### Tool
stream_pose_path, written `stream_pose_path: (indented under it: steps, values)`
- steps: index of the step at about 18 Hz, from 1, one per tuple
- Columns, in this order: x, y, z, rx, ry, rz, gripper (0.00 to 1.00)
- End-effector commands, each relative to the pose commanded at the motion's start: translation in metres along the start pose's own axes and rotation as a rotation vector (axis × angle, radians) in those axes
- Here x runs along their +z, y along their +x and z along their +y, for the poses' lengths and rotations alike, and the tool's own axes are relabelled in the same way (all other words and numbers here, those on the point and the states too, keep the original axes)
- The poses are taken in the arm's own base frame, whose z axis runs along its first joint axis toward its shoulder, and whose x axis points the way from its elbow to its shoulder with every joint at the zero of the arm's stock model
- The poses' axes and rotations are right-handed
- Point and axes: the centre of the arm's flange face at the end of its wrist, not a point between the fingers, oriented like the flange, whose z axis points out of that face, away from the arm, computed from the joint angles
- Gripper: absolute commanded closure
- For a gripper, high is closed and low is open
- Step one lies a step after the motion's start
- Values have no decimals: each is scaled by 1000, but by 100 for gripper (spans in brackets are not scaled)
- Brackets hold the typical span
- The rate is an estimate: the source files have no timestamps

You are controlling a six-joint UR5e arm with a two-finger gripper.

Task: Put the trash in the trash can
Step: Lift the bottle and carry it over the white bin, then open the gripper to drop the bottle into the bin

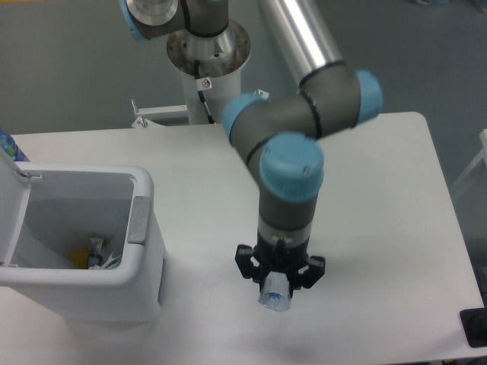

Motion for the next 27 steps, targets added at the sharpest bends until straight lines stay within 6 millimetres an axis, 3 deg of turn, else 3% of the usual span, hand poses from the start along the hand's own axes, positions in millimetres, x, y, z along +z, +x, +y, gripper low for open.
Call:
stream_pose_path:
  steps: [2,5,13,16,20,23,27]
  values:
    - [-45,7,-11,-19,129,47,83]
    - [-81,23,-26,-37,278,163,84]
    - [-146,70,-60,-10,501,497,83]
    - [-157,97,-66,8,511,545,83]
    - [-141,128,-68,38,490,584,83]
    - [-102,157,-58,54,444,625,83]
    - [-71,170,-40,52,418,645,77]
